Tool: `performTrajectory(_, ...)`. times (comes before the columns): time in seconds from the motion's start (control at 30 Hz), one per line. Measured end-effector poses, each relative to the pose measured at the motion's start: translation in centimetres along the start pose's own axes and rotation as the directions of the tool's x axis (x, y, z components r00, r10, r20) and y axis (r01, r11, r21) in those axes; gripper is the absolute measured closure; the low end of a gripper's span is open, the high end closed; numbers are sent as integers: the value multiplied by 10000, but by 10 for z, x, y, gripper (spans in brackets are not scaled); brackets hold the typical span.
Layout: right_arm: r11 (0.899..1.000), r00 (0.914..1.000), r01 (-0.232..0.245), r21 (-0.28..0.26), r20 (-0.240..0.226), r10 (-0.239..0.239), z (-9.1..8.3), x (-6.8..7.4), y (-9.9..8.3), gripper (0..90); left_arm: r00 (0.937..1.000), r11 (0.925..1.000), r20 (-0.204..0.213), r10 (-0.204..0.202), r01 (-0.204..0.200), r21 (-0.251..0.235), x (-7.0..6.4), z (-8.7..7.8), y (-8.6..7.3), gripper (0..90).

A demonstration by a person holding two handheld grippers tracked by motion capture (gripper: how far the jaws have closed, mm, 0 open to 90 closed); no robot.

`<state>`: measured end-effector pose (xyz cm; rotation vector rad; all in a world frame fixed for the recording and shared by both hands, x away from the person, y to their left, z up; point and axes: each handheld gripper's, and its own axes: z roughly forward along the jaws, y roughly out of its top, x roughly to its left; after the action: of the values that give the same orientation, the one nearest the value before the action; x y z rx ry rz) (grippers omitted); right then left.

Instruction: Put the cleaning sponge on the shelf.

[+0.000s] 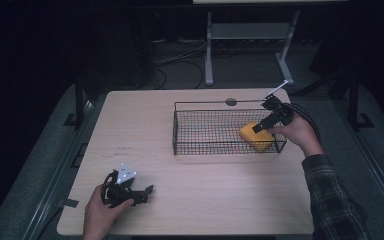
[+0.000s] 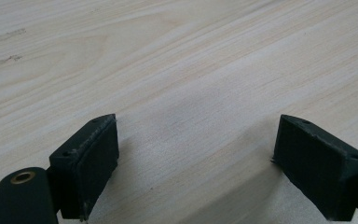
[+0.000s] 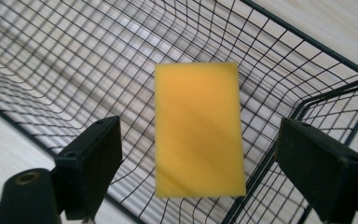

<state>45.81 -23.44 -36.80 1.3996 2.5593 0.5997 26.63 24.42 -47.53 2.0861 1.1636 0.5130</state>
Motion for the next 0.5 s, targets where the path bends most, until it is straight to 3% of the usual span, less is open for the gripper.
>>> performTrajectory(0.5, 9964, 9998, 149, -838, -136, -161, -32, 15, -32, 103, 10000, 10000, -3, -2, 2, 4, 0, 0, 0, 129)
